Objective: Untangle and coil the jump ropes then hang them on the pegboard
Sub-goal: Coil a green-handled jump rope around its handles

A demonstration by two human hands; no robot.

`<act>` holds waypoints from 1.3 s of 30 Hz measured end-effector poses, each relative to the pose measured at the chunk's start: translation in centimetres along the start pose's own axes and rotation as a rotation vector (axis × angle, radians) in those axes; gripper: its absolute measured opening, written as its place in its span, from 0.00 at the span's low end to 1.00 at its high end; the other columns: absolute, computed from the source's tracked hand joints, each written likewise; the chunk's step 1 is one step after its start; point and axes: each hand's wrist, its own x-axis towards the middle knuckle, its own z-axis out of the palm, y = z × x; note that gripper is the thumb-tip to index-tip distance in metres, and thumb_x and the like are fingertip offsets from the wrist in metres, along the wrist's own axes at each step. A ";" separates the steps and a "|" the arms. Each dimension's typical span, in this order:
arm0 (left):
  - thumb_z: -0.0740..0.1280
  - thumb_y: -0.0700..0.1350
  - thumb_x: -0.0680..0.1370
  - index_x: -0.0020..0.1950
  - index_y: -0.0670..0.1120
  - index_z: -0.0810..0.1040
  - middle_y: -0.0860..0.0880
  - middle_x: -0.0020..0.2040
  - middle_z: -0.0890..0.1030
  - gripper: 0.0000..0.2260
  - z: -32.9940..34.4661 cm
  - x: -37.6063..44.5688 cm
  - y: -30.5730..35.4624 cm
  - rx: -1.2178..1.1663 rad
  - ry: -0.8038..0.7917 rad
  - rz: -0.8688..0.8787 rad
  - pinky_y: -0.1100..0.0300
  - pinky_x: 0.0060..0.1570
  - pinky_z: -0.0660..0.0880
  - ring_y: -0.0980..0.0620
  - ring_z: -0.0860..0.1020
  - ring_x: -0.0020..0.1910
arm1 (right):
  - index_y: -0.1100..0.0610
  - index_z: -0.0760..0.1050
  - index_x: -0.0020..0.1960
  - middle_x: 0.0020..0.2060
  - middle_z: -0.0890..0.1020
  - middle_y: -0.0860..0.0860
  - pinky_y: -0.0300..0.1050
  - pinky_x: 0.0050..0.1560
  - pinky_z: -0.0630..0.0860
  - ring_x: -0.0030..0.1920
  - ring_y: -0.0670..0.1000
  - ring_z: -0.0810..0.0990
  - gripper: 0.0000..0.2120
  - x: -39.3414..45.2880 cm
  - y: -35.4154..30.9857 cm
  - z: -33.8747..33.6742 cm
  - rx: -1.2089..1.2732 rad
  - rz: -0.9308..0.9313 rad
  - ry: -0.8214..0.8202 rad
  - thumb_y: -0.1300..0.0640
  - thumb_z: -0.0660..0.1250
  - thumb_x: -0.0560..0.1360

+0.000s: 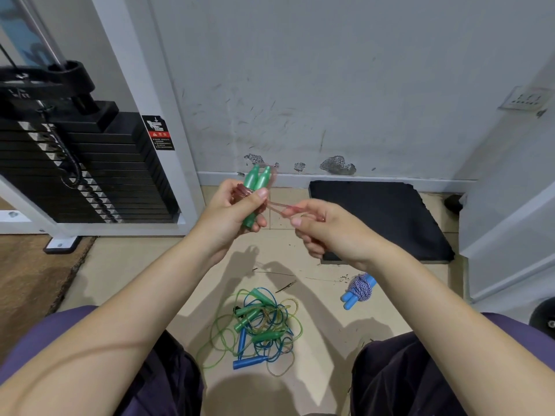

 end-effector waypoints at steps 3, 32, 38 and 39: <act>0.70 0.43 0.78 0.52 0.44 0.68 0.46 0.40 0.78 0.11 -0.8 0.6 -0.2 0.035 0.096 0.024 0.60 0.30 0.73 0.50 0.77 0.30 | 0.61 0.72 0.53 0.27 0.70 0.54 0.41 0.26 0.65 0.22 0.51 0.65 0.02 0.1 -0.3 -0.5 0.013 -0.081 0.109 0.63 0.63 0.81; 0.70 0.47 0.70 0.52 0.42 0.70 0.43 0.47 0.80 0.16 0.9 -0.9 0.1 -0.027 -0.209 -0.099 0.61 0.29 0.72 0.48 0.76 0.30 | 0.63 0.77 0.52 0.33 0.83 0.55 0.47 0.43 0.77 0.33 0.53 0.79 0.13 -0.3 -1.7 -1.1 0.248 -0.276 0.333 0.66 0.75 0.69; 0.70 0.45 0.75 0.56 0.44 0.69 0.45 0.46 0.82 0.14 0.5 -0.9 0.4 -0.117 -0.275 -0.105 0.61 0.31 0.71 0.48 0.75 0.30 | 0.66 0.80 0.50 0.32 0.84 0.53 0.44 0.42 0.81 0.32 0.51 0.82 0.08 -0.4 -1.7 -0.8 0.067 -0.263 0.447 0.68 0.73 0.72; 0.69 0.45 0.75 0.57 0.44 0.69 0.45 0.46 0.82 0.15 0.5 -0.9 0.4 -0.120 -0.287 -0.107 0.60 0.32 0.71 0.49 0.75 0.31 | 0.65 0.80 0.49 0.32 0.84 0.53 0.45 0.43 0.81 0.32 0.50 0.82 0.07 -0.4 -1.7 -0.7 0.051 -0.264 0.458 0.68 0.73 0.72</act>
